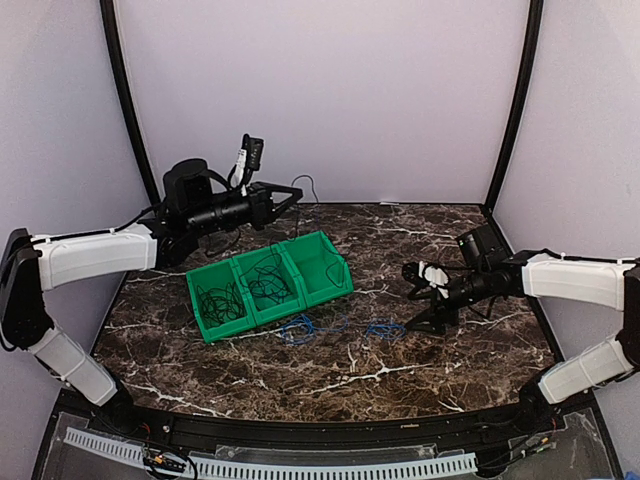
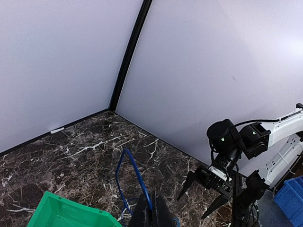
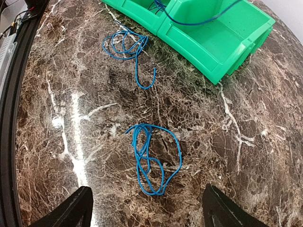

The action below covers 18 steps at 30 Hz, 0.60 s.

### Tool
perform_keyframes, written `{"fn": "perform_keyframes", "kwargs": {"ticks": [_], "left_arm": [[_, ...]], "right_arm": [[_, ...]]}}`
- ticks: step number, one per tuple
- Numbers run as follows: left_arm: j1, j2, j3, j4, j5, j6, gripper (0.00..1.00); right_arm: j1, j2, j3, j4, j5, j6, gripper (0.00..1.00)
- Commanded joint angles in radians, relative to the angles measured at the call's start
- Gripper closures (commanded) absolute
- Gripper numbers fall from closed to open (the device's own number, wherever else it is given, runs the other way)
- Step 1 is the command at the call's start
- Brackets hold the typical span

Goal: Untangle the cables

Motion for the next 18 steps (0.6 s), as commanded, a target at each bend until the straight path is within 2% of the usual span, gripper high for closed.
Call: {"fn": "perform_keyframes", "kwargs": {"ticks": [1,6,13,18], "left_arm": [[-0.003,-0.065,0.039,0.016,0.046,-0.011,1.0],[-0.003,-0.096,0.05,0.009,0.035,-0.012,1.0],[-0.003,-0.016,0.141,0.046,0.12,-0.097,1.0],[0.0,-0.039,0.108,-0.019,0.012,-0.033,1.0]], "right_arm": [[0.008,0.015,0.023,0.001,0.007,-0.011,0.18],[0.019,0.035,0.029,-0.001,0.015,-0.014,0.18],[0.035,0.05,0.036,-0.011,0.034,-0.016,0.19],[0.036,0.047,0.033,-0.009,0.036,-0.016,0.19]]}}
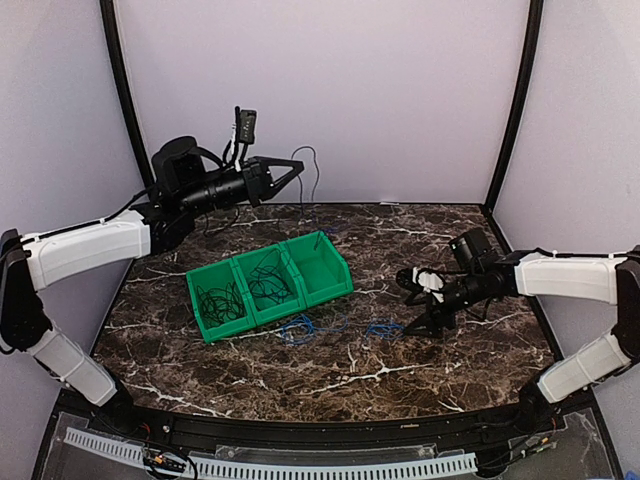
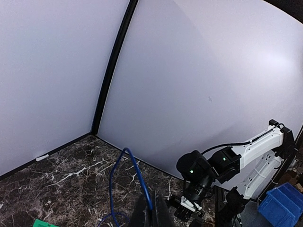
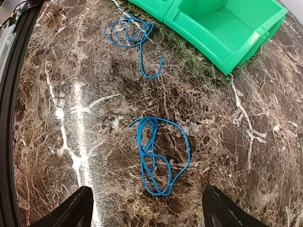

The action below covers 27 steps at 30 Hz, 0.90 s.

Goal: Untangle the cables

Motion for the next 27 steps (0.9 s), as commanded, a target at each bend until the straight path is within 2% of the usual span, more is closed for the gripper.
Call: {"fn": "perform_keyframes", "kwargs": {"ticks": [1,5,9,14,24,27], "left_arm": [[0.0,-0.028,-0.028,-0.039,-0.08,0.046,1.0],[0.031,-0.057,-0.116,-0.06,-0.122,0.03,1.0],[0.057,-0.071,-0.238,0.007,-0.109,0.001,1.0],[0.065,-0.104,-0.301,-0.004,-0.173,0.011,1.0],[0.071,-0.31,-0.369,-0.318,-0.502,0.144,1.0],[0.075,-0.355,-0.365,-0.408,-0.638,0.162,1.0]], "right_arm": [[0.008,-0.004,0.021,0.006,0.004,-0.006,0.19],[0.01,0.007,0.024,0.005,0.007,-0.01,0.19],[0.019,0.014,0.028,-0.002,0.013,-0.015,0.19],[0.022,0.009,0.026,-0.005,0.022,-0.018,0.19],[0.025,0.005,0.024,-0.004,0.021,-0.02,0.19],[0.029,0.009,0.026,-0.006,0.023,-0.022,0.19]]}}
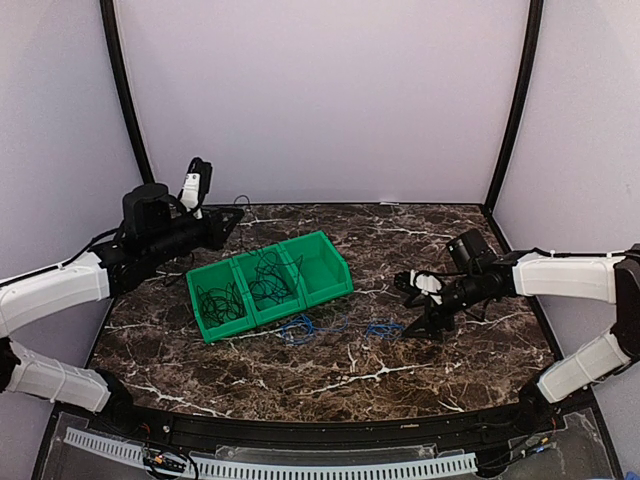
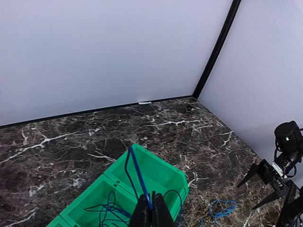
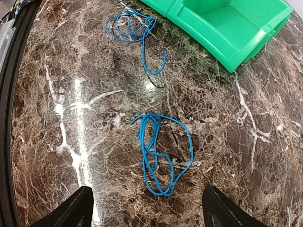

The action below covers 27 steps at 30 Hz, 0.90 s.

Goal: Untangle the cables

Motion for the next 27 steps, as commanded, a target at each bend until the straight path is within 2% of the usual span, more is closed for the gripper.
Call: {"fn": "perform_keyframes", "kwargs": {"ticks": [1,6,11,16,21,27], "left_arm": [[0.013,-0.06,0.005,-0.164,-0.227,0.066,1.0],[0.015,0.014,0.046,-0.26,-0.282,0.067,1.0],[0.014,0.066,0.037,-0.236,-0.27,0.035,1.0],[0.014,0.156,0.037,-0.165,-0.159,-0.013,1.0],[0.006,0.245,0.066,-0.061,0.031,-0.062,1.0],[-0.062,0.307,0.145,-0.036,0.064,-0.035,1.0]], "right_arm": [[0.014,-0.001,0.023,0.003,0.0,-0.015,0.19],[0.02,-0.002,0.022,0.0,0.009,-0.016,0.19],[0.019,-0.012,0.017,0.003,0.015,-0.015,0.19],[0.02,-0.007,0.018,0.002,0.016,-0.017,0.19],[0.021,-0.006,0.017,0.0,0.018,-0.017,0.19],[0.021,-0.001,0.017,0.0,0.021,-0.018,0.19]]}}
